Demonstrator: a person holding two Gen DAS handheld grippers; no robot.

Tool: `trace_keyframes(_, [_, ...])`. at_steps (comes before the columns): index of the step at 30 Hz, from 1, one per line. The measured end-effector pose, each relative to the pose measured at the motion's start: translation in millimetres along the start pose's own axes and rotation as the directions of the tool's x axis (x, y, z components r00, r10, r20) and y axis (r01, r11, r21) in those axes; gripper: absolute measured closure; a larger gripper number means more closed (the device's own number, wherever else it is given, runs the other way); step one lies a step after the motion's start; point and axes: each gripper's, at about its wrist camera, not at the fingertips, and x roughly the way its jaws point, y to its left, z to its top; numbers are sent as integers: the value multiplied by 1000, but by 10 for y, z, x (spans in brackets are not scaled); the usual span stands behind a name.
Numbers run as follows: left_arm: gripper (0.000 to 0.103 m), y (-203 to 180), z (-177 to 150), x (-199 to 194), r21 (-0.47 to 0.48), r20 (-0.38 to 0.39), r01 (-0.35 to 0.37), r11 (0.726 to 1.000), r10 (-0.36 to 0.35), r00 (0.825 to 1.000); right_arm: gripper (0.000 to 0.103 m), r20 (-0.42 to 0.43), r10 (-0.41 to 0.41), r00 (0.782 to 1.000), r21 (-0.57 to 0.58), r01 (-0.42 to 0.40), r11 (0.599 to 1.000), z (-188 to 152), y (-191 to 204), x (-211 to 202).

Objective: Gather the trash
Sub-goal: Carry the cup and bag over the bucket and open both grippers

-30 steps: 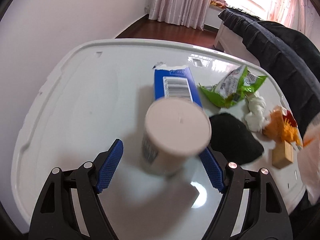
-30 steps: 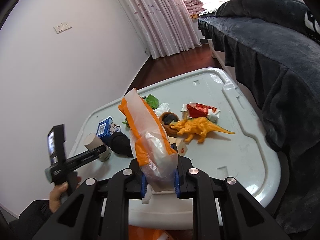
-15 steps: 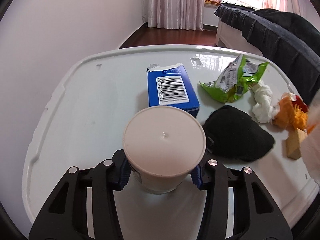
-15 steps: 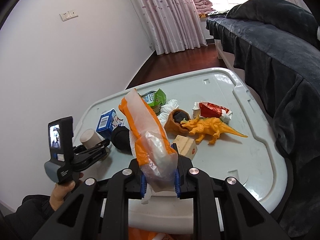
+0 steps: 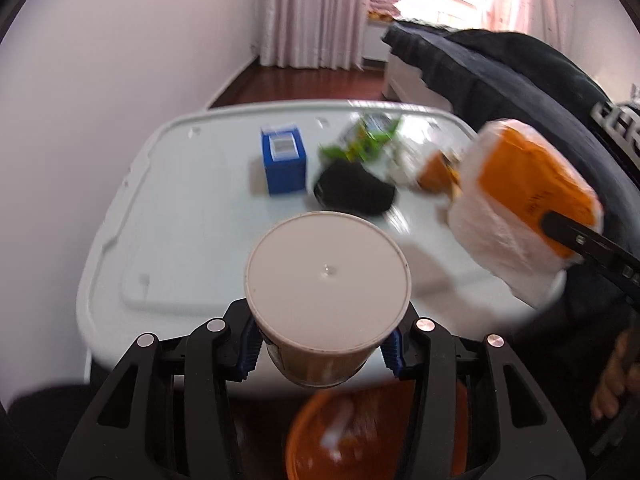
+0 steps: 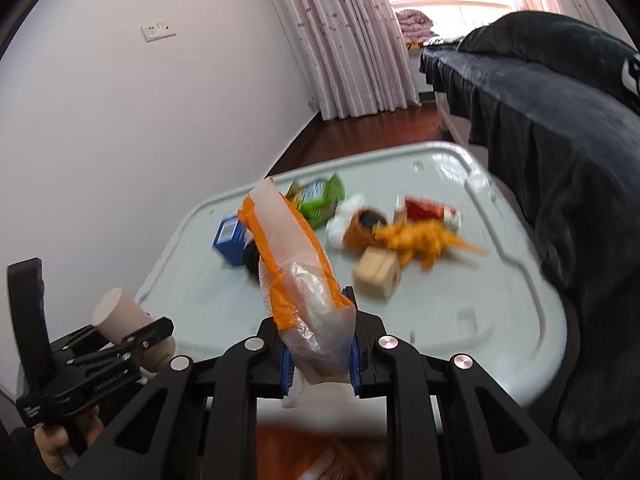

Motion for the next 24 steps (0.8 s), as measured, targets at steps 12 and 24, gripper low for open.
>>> trace_keyframes(12, [56, -85, -922, -62, 48, -169, 76, 996, -67, 983, 82, -120, -20, 993, -34, 16, 999, -946, 274, -412])
trace_keyframes(24, [56, -25, -1006, 157, 3, -260, 78, 997, -74, 963, 82, -201, -43, 979, -47, 34, 998, -1081, 288, -241])
